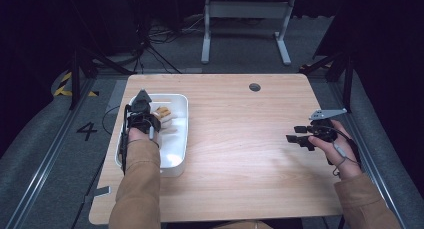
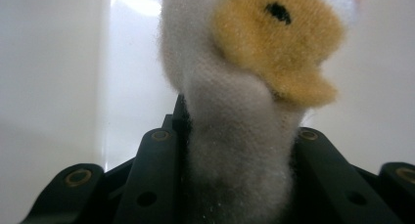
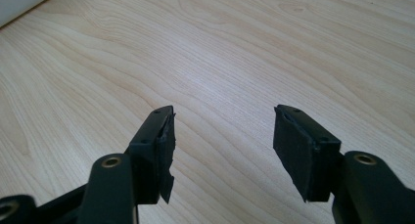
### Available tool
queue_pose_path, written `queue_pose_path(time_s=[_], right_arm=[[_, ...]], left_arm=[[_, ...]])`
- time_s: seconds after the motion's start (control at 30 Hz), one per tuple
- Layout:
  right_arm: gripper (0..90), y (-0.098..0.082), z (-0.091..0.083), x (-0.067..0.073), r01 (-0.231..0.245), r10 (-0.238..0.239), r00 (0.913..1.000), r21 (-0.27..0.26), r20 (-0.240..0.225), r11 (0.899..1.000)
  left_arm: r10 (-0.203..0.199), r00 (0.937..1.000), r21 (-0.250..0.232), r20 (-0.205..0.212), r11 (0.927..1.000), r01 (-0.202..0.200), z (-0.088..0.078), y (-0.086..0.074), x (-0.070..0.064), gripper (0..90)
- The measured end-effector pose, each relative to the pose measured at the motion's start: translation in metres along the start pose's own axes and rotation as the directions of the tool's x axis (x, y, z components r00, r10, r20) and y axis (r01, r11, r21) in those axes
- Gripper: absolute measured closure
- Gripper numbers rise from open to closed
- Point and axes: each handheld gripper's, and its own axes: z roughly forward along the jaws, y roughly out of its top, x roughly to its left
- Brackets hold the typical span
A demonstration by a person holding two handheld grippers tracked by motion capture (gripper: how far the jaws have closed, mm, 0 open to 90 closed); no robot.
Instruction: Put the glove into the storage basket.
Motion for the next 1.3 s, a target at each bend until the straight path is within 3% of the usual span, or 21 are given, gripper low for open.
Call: queue_pose_path(time_s=[0.9, 1.3], right_arm=[[41.5, -0.001, 0.002, -0.001, -0.003, 0.003, 1.0, 0.008, -0.006, 1.0], [41.4, -0.001, 0.002, -0.001, -0.004, 0.004, 1.0, 0.006, -0.002, 1.0]], left_arm=[[0.013, 0.9999, 0.076, 0.003, 0.997, -0.013, 0.04, -0.006, 0.004, 67.2], [0.025, 0.9995, 0.095, -0.02, 0.9952, -0.023, 0.047, -0.008, 0.0, 65.4]])
